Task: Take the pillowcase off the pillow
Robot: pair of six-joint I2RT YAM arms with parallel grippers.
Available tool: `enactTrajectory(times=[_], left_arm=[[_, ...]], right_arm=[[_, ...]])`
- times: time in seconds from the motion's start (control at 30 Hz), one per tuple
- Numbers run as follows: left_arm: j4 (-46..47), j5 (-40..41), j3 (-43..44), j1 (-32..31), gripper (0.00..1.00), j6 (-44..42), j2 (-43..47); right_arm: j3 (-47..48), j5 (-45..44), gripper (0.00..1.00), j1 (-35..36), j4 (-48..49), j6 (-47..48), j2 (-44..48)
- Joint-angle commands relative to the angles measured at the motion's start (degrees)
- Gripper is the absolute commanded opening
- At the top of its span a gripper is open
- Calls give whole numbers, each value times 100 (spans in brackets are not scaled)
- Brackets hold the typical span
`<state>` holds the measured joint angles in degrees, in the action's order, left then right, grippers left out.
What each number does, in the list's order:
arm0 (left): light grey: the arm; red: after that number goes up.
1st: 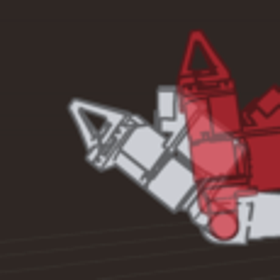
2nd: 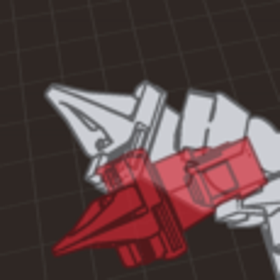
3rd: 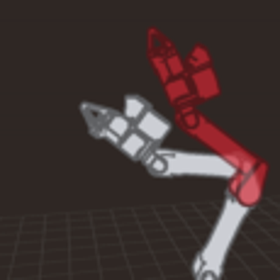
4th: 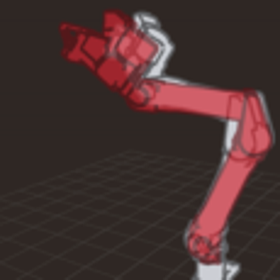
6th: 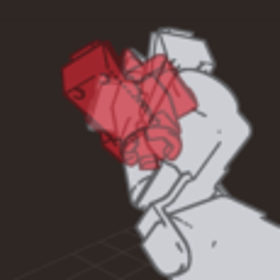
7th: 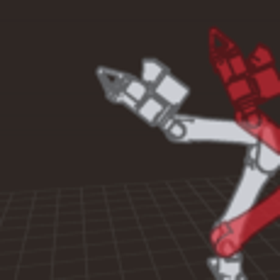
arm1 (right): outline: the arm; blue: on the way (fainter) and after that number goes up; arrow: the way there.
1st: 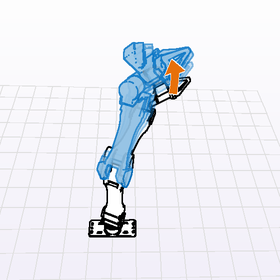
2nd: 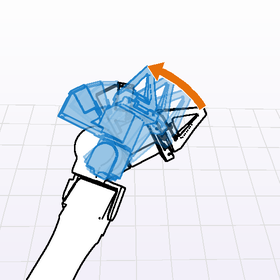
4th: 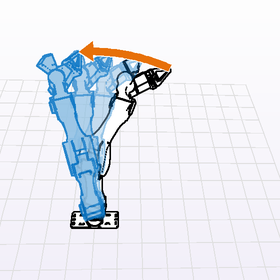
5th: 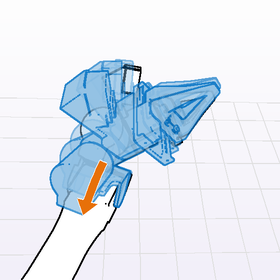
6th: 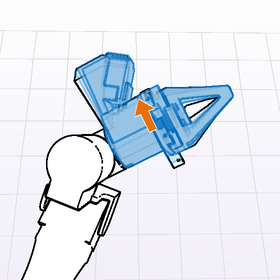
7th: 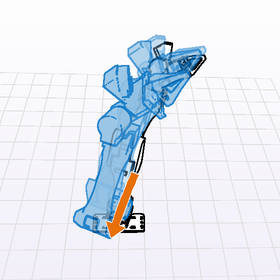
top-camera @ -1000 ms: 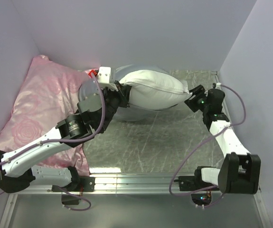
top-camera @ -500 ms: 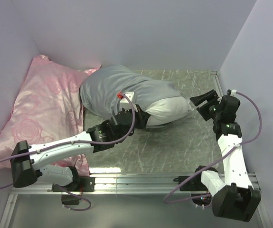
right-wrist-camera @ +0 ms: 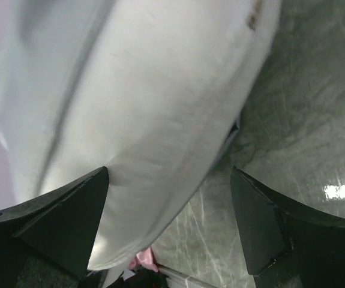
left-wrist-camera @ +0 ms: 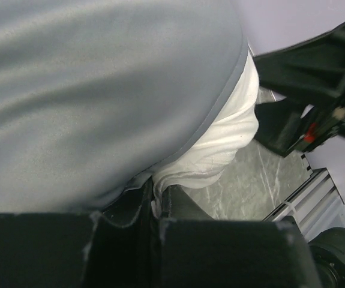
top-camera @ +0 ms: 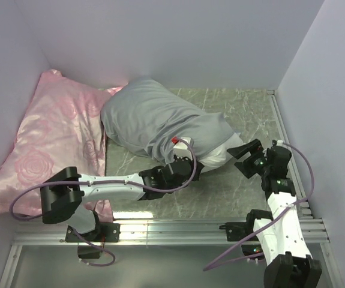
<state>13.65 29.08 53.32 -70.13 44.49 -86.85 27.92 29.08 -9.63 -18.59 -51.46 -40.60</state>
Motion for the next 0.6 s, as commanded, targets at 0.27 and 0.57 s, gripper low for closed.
enactTrajectory(times=[0.27, 0.57], left_arm=[[341, 133, 196, -141, 0, 130, -350], [226, 89, 363, -194, 0, 60, -473]], right_arm=[[-1332, 590, 90, 75, 2209, -1401, 350], [-1843, 378, 94, 75, 2780, -1999, 1204]])
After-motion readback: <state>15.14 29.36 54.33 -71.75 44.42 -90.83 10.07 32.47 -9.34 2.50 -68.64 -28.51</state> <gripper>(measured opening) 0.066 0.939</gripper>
